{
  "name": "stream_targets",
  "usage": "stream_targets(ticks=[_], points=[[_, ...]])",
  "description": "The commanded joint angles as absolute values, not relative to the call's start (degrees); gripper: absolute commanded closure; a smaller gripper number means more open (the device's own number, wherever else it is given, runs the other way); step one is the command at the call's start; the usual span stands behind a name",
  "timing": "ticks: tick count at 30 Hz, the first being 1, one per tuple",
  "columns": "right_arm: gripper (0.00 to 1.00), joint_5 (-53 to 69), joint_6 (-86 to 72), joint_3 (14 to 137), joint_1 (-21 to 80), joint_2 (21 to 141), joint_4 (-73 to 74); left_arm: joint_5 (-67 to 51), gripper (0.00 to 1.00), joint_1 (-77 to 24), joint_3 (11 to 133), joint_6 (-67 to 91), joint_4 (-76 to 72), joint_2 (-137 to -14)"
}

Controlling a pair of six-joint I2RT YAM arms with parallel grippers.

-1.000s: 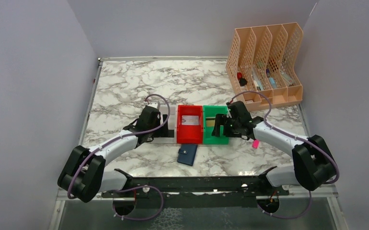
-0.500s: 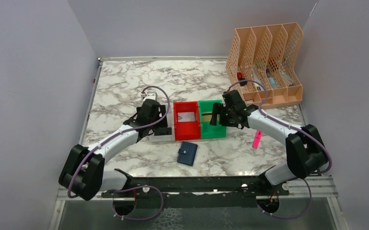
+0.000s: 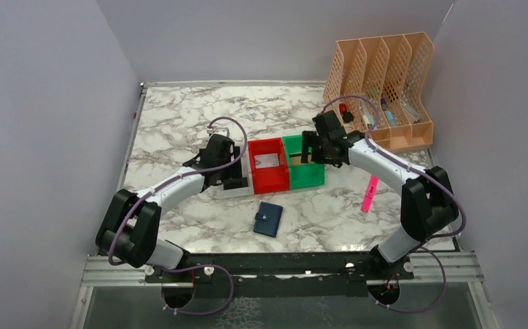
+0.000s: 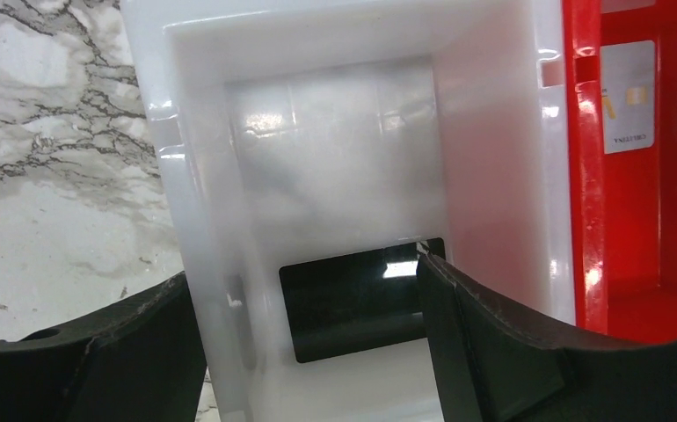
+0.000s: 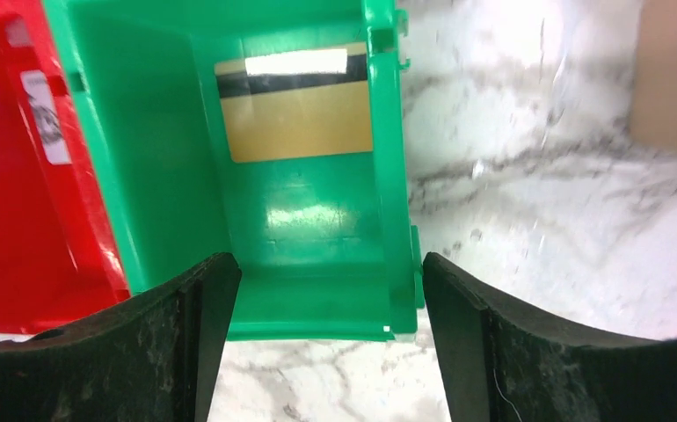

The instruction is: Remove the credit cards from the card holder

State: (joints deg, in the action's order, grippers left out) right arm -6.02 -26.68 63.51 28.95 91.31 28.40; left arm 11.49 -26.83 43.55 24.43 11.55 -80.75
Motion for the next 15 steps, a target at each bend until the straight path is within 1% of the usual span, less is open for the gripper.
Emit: stream_targets(ticks=[1,4,8,12,15], points=[[0.17,-11.6,-24.8,69.7,28.5,93.2,32.9,11.1,0.15,-26.1,47.7,24.5,13.3,-81.6],[0.13,-10.2,-26.6,65.4,28.5,89.3,32.5,13.6,0.07,-26.0,45.8,25.1,15.1,-78.2],[0.12,-2.9,-30.1,57.0,28.6,81.7,32.2,14.3,0.02,-25.9,42.1,26.5,17.9,-71.0],[0.12,11.5,-33.0,45.1,28.6,71.3,26.8,9.2,0.02,-25.9,37.8,27.0,18.9,-61.5],[0.14,24.5,-37.3,33.8,28.6,65.4,17.1,1.3,0.07,-26.4,35.6,26.5,18.7,-55.2]])
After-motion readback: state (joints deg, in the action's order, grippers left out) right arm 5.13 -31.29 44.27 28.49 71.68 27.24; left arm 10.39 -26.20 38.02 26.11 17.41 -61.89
